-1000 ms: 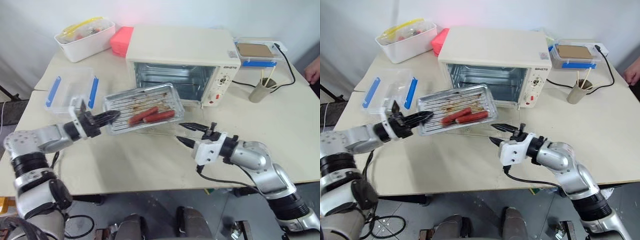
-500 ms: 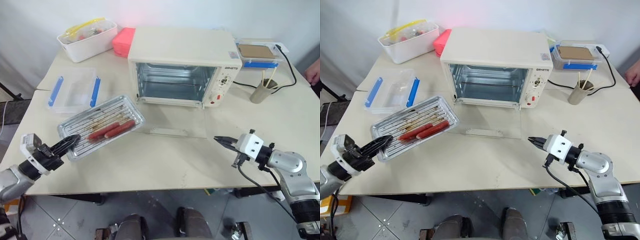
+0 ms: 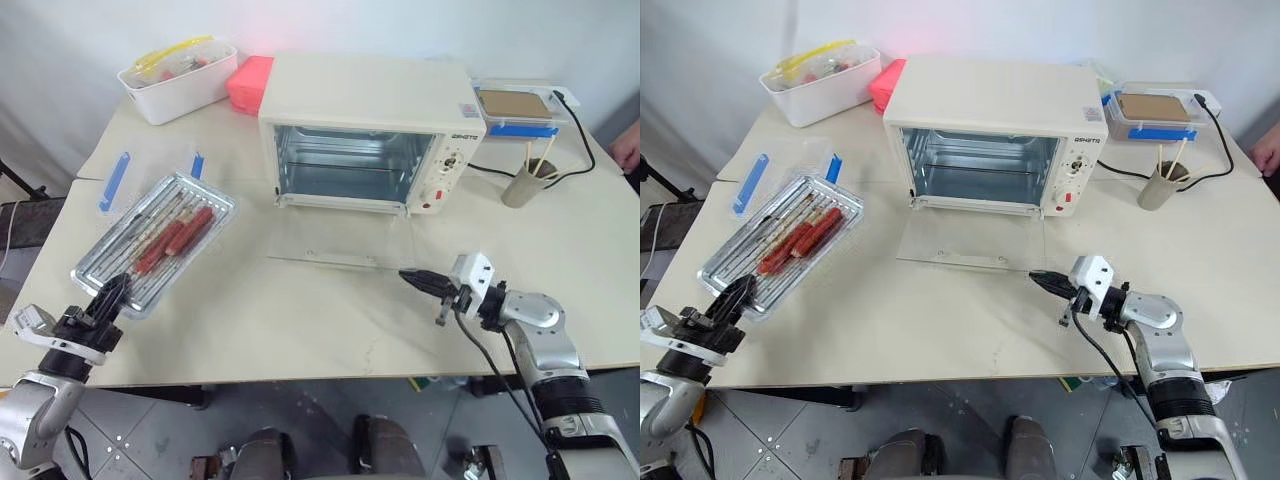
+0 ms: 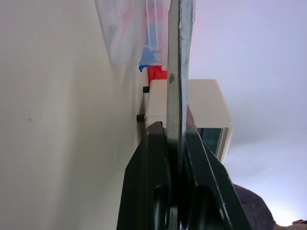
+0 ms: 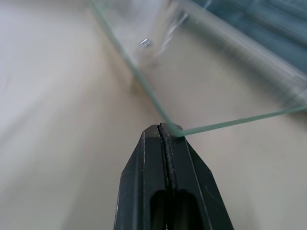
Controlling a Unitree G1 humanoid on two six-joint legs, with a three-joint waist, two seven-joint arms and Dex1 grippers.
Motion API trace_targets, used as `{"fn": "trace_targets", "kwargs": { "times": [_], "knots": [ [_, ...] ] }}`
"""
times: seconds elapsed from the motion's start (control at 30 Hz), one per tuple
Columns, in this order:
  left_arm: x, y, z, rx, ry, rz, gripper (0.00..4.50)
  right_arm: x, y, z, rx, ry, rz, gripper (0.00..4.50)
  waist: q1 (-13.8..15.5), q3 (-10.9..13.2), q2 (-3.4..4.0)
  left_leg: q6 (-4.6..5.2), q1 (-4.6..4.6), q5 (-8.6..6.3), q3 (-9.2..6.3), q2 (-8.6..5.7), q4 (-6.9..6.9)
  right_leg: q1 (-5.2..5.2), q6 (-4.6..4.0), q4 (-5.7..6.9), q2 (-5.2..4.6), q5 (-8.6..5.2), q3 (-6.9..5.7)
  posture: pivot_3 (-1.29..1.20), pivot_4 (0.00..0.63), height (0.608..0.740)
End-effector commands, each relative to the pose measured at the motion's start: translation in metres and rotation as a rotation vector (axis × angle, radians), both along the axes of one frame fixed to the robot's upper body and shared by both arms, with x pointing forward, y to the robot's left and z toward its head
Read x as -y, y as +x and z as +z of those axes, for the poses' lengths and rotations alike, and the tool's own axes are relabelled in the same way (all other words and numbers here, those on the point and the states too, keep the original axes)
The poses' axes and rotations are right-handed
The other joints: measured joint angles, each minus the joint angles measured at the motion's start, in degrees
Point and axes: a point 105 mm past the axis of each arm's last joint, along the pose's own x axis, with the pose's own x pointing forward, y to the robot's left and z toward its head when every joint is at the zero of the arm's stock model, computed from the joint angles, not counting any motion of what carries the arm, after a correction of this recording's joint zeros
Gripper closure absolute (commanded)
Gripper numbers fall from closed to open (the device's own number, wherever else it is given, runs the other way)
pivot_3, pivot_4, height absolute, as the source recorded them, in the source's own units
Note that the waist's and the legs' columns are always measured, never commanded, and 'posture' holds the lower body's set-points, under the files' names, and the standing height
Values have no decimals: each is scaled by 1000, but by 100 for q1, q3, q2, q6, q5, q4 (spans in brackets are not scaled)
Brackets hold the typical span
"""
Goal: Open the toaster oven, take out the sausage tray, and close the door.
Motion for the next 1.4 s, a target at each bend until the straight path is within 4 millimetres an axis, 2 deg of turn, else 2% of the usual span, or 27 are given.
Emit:
{"fn": "trace_targets", "kwargs": {
  "times": [0.03,0.13,0.23,0.27,0.37,0.47,0.6,0.73,0.77,0.97,1.17,1.23,1.3,1.4],
  "knots": [
    [4,-3,19,72,40,-30,4500,10,1,68,174,171,-48,4485,2,0,0,0,-2,0,0,0,0,-1,0,-1,0,0,0,0,150,740],
    [12,-2,19,68,61,-88,4500,10,-7,108,223,293,-19,4485,1,0,0,0,-3,0,-1,2,0,-4,0,0,2,0,1,0,150,740],
    [25,0,17,60,85,-179,4500,5,-27,122,171,336,103,4485,38,0,0,-1,-6,-1,-8,1,-2,-4,0,-1,3,0,-5,0,150,740],
    [30,1,16,56,92,-215,4500,4,-33,118,133,314,129,4485,73,-1,-1,0,-6,-2,-7,0,-4,-4,0,-2,3,0,-4,0,150,740],
    [46,3,12,33,118,-324,4500,2,-53,92,62,175,172,3964,168,-5,-9,4,-9,-7,-10,-4,-6,-1,0,-11,3,0,-3,0,150,740],
    [62,8,13,10,162,-434,4500,9,-76,64,-6,59,190,3060,206,-5,-9,6,-10,-9,-4,-11,-5,-2,0,-16,2,0,10,0,150,740],
    [91,19,8,-35,197,-617,4500,24,-103,38,-67,-27,170,1753,265,-9,-1,6,-4,-8,6,-11,-5,-2,1,-16,6,1,22,0,150,740],
    [119,31,1,-66,214,-754,4500,32,-120,25,-93,-65,141,361,282,-11,1,4,6,-7,13,-11,-5,1,2,-15,9,1,31,0,150,740],
    [129,39,-5,-90,229,-788,4500,35,-124,21,-104,-68,121,70,280,-11,-1,4,6,-7,15,-12,-5,1,3,-14,10,2,33,0,150,740],
    [185,71,-21,-146,333,-954,4500,49,-136,11,-137,-60,36,27,352,-16,8,7,5,0,42,-30,-3,14,7,-19,12,4,34,0,150,740],
    [224,98,-21,-168,396,-1027,4500,54,-139,11,-146,-68,1,27,455,-24,20,14,7,9,36,-42,-4,26,16,-29,9,8,38,0,150,740],
    [229,100,-22,-185,418,-1055,4500,54,-140,12,-145,-64,-2,27,454,-24,21,16,9,14,28,-46,-4,41,25,-39,9,13,37,0,150,740],
    [229,102,-24,-210,454,-1072,3833,52,-139,12,-143,-64,-2,0,447,-24,21,16,12,13,23,-48,-7,47,25,-45,6,13,36,0,150,740],
    [223,100,-21,-195,485,-1091,3168,50,-137,13,-142,-57,-3,0,422,-24,20,16,9,14,19,-48,-10,47,26,-48,7,14,33,0,150,740]
  ]
}}
